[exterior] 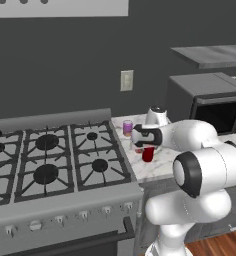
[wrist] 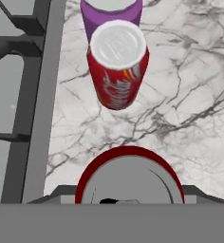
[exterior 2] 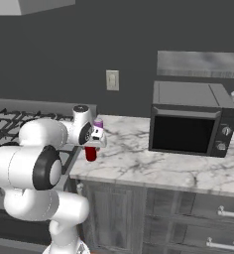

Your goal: Four empty soda cans are scattered around the kitchen. Gather all the cans and cluster them next to the stove for recycling.

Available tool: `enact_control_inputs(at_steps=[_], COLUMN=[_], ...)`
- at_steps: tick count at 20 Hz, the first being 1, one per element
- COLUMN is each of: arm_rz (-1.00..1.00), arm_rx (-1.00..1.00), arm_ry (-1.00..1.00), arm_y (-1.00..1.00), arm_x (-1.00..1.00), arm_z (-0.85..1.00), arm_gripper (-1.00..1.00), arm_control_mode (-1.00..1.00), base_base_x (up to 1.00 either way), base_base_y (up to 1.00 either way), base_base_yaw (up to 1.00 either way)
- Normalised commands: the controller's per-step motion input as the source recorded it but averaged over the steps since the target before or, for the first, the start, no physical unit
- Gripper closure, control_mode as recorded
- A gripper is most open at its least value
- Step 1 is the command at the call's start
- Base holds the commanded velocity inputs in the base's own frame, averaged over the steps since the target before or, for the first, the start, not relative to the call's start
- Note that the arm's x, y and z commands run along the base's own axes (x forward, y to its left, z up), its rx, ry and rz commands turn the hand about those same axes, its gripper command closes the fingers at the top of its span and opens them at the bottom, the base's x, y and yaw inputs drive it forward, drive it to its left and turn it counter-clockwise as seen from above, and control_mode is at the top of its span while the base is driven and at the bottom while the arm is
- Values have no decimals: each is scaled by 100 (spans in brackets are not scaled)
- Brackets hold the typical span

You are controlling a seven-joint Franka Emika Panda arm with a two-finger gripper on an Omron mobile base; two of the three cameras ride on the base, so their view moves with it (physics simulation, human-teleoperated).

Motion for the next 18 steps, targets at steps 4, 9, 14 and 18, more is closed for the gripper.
enact_control_inputs(at_steps=[4,9,14,18], arm_rz=[0,0,0,0], arm_rx=[0,0,0,0], arm_ry=[0,1,2,1], arm_y=[0,0,0,0], arm_x=[9,1,3,1], arm_z=[-21,-3,-7,-2], arm_gripper=[100,100,-100,-100], arm_control_mode=[-100,-100,-100,-100], base_base_x=[0,0,0,0], base_base_y=[0,0,0,0], base_base_yaw=[0,0,0,0])
